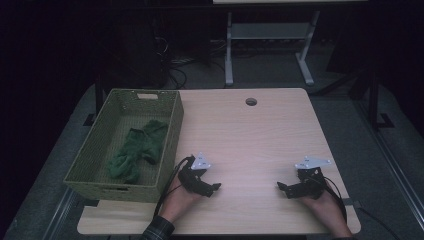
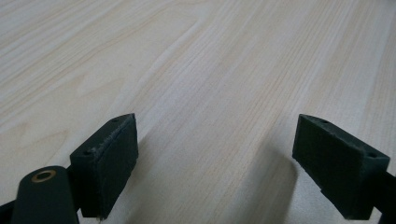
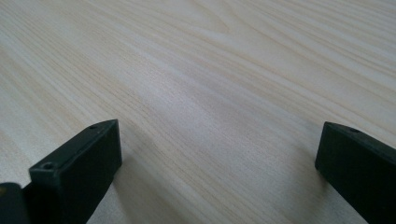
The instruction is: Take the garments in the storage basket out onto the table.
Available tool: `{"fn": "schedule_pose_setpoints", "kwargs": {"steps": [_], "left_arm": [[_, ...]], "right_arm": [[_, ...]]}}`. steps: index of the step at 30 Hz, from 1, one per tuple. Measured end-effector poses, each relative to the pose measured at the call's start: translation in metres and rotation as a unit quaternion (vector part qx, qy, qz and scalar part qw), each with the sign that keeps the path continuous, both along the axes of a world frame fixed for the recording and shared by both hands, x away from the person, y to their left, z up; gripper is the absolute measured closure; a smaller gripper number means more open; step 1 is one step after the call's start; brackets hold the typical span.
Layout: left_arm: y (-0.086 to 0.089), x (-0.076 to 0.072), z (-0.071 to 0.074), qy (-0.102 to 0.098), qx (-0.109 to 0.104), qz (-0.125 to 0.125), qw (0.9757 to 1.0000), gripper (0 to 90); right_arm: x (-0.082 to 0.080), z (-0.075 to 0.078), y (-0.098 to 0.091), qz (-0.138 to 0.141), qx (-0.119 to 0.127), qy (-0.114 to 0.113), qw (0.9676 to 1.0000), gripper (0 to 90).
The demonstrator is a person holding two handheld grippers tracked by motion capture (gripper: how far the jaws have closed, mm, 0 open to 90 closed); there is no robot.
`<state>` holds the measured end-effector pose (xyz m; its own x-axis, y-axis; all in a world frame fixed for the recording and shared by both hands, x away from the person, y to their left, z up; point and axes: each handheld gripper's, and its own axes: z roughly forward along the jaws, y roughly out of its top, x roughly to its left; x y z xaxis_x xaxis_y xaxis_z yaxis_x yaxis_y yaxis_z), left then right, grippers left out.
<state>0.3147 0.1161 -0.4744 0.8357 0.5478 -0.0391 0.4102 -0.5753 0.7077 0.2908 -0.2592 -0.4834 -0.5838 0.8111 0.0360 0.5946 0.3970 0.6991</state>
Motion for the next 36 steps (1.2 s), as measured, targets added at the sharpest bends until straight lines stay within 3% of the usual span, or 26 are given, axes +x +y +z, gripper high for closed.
{"fn": "schedule_pose_setpoints", "kwargs": {"steps": [11,20,34,36], "left_arm": [[0.001,0.004,0.016,0.021,-0.009,0.005,0.9997,14.1],[0.001,0.004,0.029,0.020,-0.005,0.005,0.9998,14.1],[0.002,0.004,0.055,0.023,-0.017,0.005,0.9996,14.4],[0.001,0.004,0.062,0.020,-0.008,-0.002,0.9998,14.4]], "right_arm": [[0.000,0.000,0.000,0.000,0.000,0.000,1.0000,0.0],[0.000,0.000,0.000,-0.001,0.000,0.000,1.0000,0.0],[0.000,0.000,0.000,0.001,0.000,0.000,1.0000,0.0],[0.000,0.000,0.000,0.001,0.000,0.000,1.0000,0.0]]}}
